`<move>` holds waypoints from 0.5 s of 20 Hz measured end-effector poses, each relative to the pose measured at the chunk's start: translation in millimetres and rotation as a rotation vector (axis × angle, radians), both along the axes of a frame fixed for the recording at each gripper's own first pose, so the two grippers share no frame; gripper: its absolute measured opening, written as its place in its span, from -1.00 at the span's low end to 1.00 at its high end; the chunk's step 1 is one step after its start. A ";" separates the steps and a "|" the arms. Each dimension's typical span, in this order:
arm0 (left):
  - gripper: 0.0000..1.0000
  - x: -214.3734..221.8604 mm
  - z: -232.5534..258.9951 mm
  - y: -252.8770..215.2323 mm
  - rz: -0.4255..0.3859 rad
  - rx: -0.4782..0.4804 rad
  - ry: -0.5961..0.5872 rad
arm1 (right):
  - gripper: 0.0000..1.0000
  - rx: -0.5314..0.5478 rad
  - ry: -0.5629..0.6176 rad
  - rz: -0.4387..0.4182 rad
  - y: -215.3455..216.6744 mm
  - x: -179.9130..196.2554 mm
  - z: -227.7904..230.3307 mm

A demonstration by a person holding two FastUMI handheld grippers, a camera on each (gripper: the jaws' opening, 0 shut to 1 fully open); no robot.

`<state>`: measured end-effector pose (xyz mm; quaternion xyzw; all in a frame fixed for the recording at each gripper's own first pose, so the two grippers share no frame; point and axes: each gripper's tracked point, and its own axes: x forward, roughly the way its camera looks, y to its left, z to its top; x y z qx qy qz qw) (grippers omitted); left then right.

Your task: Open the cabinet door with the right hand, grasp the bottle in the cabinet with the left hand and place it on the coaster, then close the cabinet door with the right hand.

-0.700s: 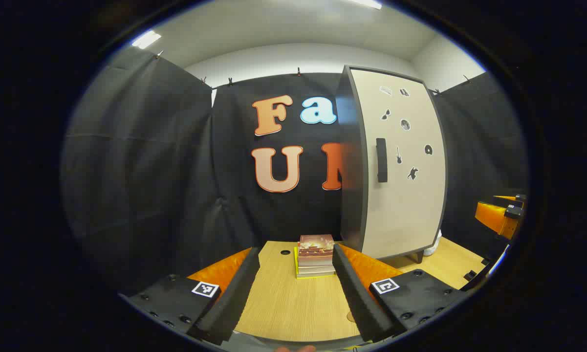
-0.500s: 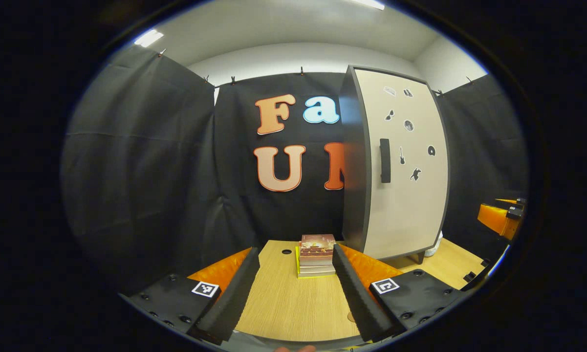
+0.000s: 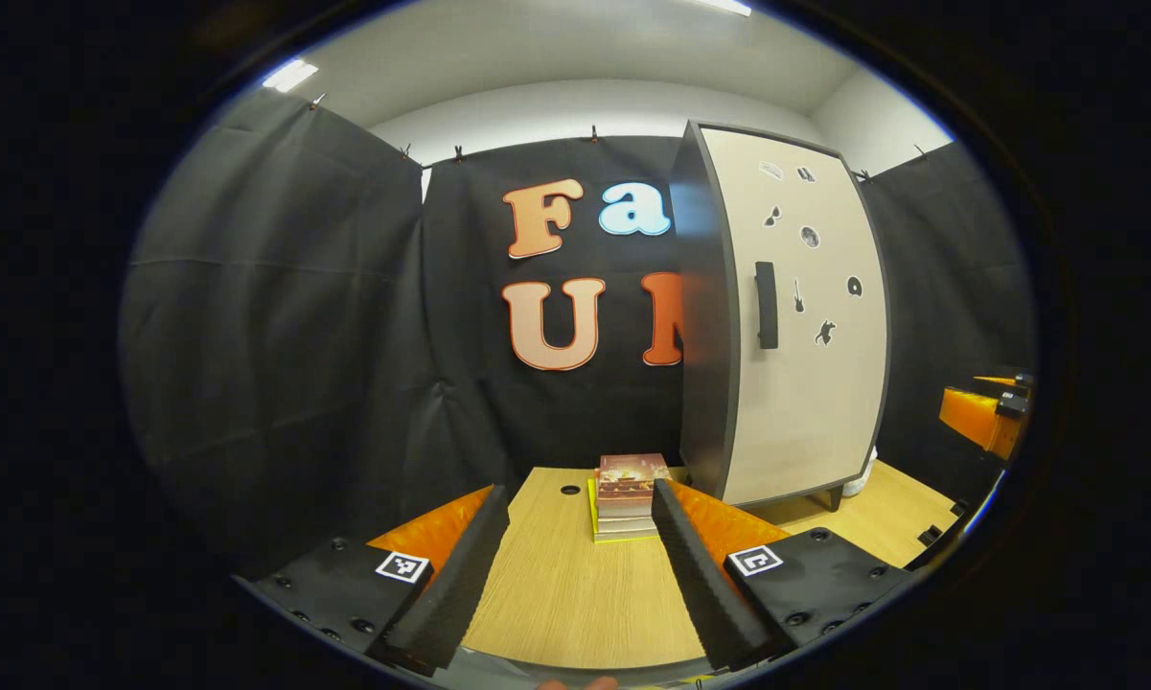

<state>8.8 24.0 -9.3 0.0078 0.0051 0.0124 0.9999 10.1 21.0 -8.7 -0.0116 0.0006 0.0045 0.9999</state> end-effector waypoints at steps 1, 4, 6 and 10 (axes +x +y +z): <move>0.95 2.2 1.0 1.0 0.000 0.002 -0.002 | 0.89 -0.001 0.002 0.000 1.8 2.2 -0.6; 0.95 3.9 1.4 4.8 0.001 0.006 -0.006 | 0.89 0.010 0.008 0.004 6.2 5.5 -0.4; 0.95 5.6 0.9 6.7 -0.003 0.000 -0.008 | 0.88 0.008 0.007 0.007 10.7 9.0 0.9; 0.95 8.0 -4.5 12.6 0.008 -0.006 0.005 | 0.88 0.004 0.009 0.025 18.7 19.0 3.8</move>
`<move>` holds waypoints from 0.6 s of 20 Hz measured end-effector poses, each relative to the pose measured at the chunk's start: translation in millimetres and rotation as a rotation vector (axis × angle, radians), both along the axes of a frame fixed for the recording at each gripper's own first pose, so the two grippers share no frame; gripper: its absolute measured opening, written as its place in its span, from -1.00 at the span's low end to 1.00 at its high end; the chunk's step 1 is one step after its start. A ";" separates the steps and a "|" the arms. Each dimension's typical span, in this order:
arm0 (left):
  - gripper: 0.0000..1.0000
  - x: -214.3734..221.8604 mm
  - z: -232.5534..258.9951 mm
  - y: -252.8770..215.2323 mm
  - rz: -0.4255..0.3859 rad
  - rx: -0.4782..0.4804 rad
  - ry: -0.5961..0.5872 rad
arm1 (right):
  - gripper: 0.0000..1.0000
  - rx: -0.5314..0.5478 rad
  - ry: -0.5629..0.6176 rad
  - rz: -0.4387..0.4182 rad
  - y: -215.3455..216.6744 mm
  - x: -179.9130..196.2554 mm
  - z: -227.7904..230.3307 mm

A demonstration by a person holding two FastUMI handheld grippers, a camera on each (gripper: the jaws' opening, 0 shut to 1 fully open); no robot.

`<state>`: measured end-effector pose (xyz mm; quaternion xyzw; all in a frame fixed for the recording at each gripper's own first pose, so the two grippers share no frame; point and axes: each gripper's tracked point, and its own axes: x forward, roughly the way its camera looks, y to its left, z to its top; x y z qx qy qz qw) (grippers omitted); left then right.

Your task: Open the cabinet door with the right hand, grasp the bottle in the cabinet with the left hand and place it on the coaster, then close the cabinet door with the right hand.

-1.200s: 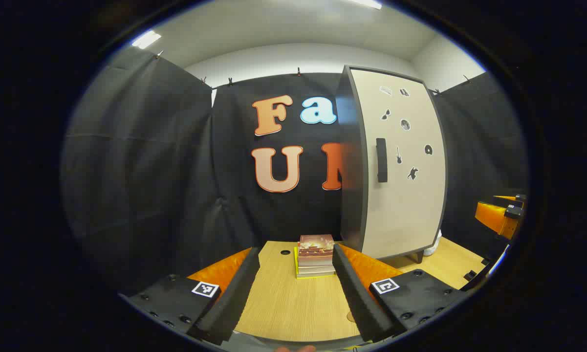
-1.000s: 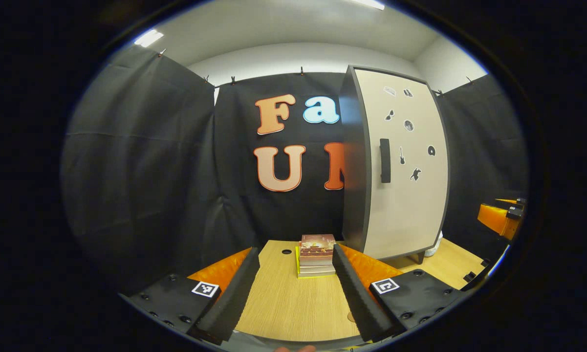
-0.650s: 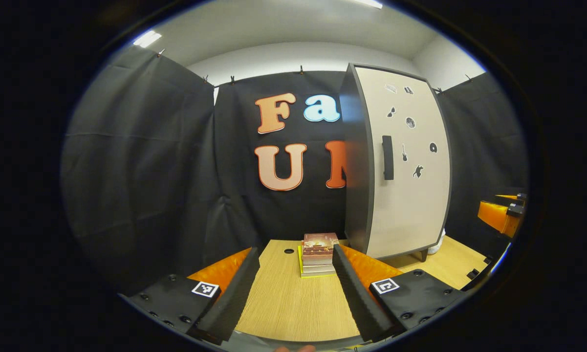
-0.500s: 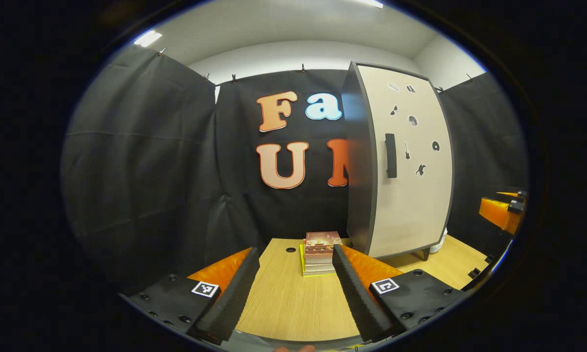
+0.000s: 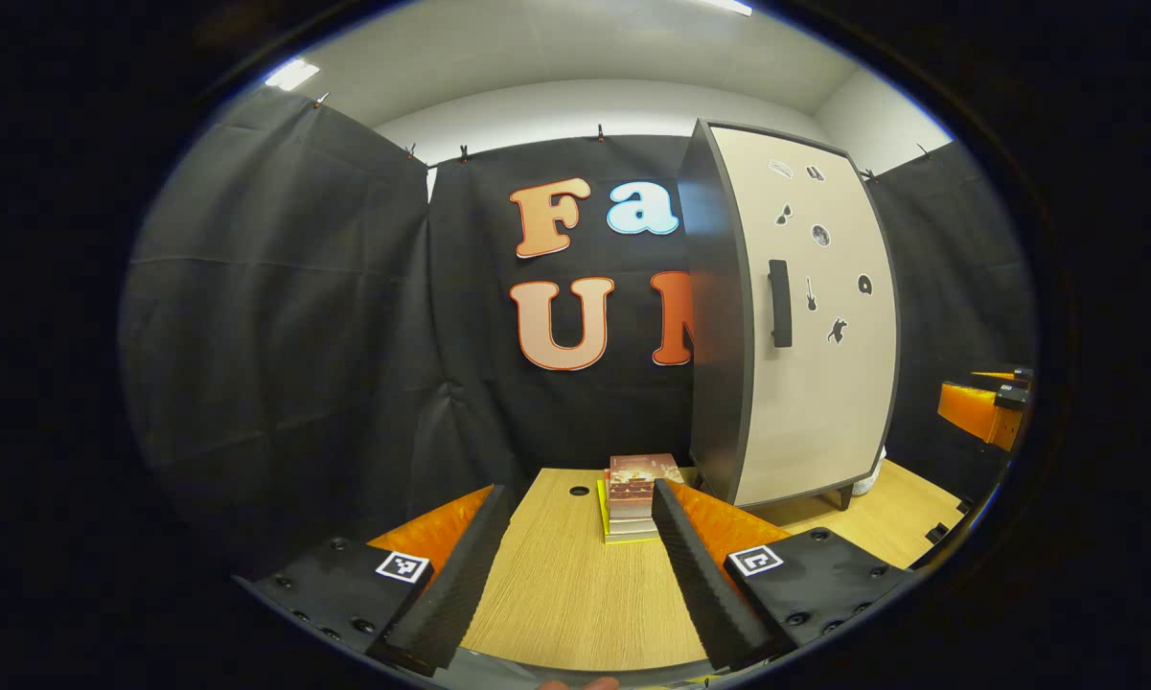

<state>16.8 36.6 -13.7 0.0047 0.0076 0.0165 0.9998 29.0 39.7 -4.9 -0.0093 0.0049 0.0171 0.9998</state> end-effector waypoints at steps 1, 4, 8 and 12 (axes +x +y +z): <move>0.95 1.2 -0.4 2.2 0.006 -0.001 0.001 | 0.88 0.006 -0.002 0.006 2.0 3.2 3.4; 0.95 3.8 -10.1 7.4 0.022 -0.009 0.020 | 0.89 0.021 0.003 0.022 7.7 27.0 9.5; 0.95 9.4 -16.0 19.7 0.065 -0.005 0.034 | 0.88 0.023 -0.027 0.060 19.8 73.1 35.2; 0.95 17.6 -21.2 35.0 0.113 -0.004 0.050 | 0.89 0.024 -0.045 0.118 40.4 132.2 59.6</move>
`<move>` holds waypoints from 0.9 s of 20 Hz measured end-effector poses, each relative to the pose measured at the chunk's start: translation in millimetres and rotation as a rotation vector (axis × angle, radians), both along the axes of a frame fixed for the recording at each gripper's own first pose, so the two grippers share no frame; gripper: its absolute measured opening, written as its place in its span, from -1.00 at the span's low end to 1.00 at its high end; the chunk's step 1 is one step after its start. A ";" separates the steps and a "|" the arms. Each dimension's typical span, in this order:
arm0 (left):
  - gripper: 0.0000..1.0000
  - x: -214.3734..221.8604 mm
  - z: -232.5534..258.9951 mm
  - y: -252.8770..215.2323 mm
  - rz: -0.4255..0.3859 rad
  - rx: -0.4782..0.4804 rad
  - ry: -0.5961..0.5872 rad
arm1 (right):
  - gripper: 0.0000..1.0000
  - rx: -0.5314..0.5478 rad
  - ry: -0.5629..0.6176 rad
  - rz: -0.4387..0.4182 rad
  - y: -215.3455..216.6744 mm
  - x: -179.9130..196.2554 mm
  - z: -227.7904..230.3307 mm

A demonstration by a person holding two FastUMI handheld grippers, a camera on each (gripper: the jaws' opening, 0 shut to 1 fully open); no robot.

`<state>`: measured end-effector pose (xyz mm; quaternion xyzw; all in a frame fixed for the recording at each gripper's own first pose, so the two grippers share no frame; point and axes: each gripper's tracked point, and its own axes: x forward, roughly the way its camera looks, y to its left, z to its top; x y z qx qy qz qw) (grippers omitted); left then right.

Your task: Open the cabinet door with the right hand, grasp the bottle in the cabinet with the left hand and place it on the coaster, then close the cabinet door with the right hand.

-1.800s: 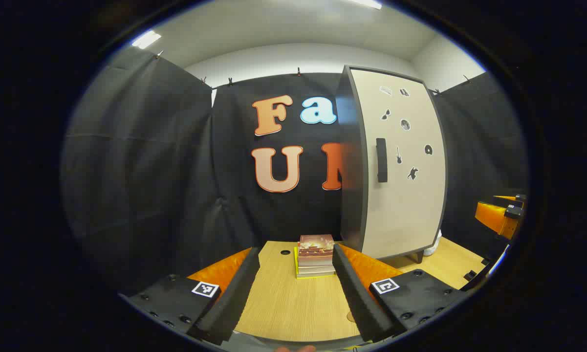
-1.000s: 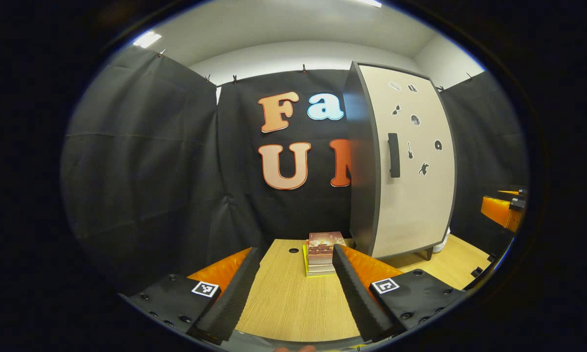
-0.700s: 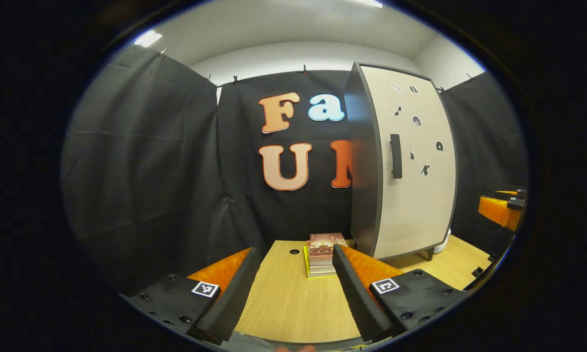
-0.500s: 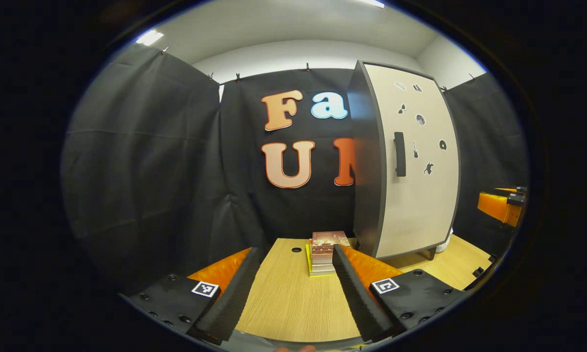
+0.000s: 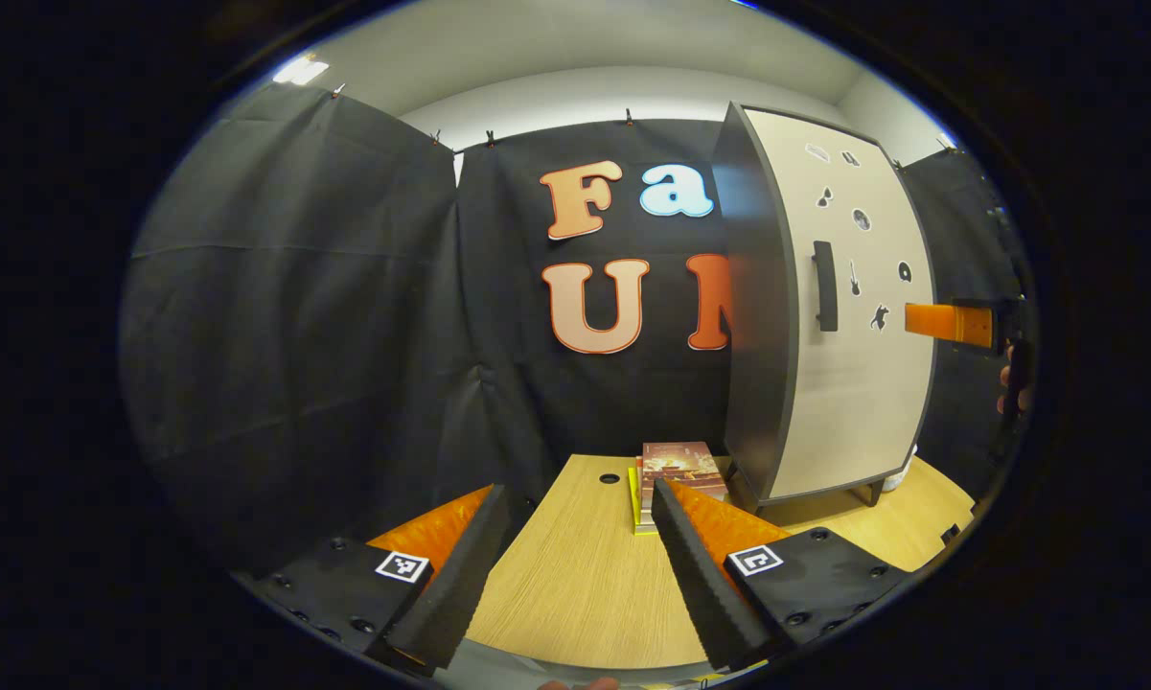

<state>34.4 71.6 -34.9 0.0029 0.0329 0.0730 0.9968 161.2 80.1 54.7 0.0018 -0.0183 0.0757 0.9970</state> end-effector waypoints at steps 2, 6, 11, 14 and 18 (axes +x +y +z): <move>0.95 3.0 -3.2 8.2 0.026 -0.004 0.006 | 0.89 0.004 -0.002 0.013 8.8 29.7 8.9; 0.95 7.2 -15.9 31.6 0.099 0.006 0.037 | 0.88 -0.024 -0.016 0.046 26.5 81.5 20.5; 0.90 13.4 -25.0 57.6 0.180 -0.015 0.059 | 0.87 0.007 -0.016 0.043 31.7 132.7 28.6; 0.92 13.7 -29.5 70.4 0.225 -0.016 0.068 | 0.80 0.025 -0.005 0.041 31.1 151.0 27.2; 0.96 9.9 -32.6 82.8 0.262 -0.013 0.079 | 0.49 0.032 0.011 0.031 30.0 164.1 23.5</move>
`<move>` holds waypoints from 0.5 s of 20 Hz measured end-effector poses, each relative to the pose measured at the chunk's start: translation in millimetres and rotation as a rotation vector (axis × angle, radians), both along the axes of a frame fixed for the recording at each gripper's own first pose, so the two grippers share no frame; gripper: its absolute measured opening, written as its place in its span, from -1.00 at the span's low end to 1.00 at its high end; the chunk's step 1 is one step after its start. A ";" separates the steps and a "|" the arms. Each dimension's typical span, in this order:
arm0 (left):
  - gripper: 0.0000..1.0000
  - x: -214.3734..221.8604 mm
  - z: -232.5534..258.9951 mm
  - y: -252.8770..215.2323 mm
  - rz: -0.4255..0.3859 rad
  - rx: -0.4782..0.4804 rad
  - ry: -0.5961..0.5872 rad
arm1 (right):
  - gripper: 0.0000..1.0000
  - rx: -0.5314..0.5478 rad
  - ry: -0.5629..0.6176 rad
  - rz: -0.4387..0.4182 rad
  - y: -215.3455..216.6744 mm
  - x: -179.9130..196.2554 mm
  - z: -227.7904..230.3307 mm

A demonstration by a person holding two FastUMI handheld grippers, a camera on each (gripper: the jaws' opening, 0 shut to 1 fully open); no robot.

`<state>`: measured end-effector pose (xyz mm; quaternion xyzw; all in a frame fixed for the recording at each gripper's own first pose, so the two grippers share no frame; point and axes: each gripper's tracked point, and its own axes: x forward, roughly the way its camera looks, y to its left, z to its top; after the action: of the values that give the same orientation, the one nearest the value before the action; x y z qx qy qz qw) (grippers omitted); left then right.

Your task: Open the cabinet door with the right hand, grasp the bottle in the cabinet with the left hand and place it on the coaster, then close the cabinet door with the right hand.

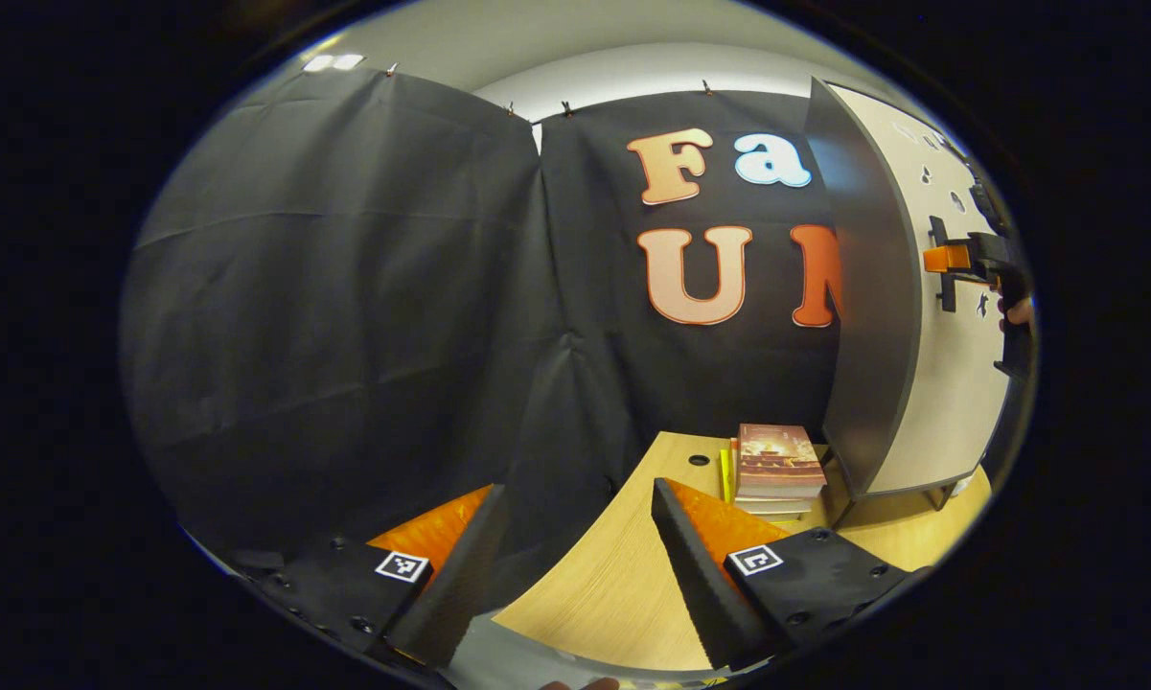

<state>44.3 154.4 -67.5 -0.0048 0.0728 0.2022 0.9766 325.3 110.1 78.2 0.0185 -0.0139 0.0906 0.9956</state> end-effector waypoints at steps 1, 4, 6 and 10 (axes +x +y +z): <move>0.95 -1.3 0.9 2.6 0.007 0.011 -0.003 | 0.37 -0.002 -0.003 -0.007 -0.9 0.5 1.0; 0.95 -2.6 0.2 3.0 0.009 0.008 0.000 | 0.02 -0.014 -0.002 -0.041 -9.8 3.7 -1.0; 0.95 -5.0 -3.0 4.3 0.008 -0.001 0.007 | -0.26 0.011 0.012 -0.034 -10.3 2.3 -2.2; 0.95 -11.2 -1.4 4.5 -0.001 0.002 0.007 | -0.32 -0.002 0.021 -0.048 -11.6 -1.0 -2.2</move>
<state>33.1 159.0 -68.9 -0.0031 0.0760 0.2018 0.9765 324.3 98.5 75.9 0.0180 -0.0037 0.0665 0.9976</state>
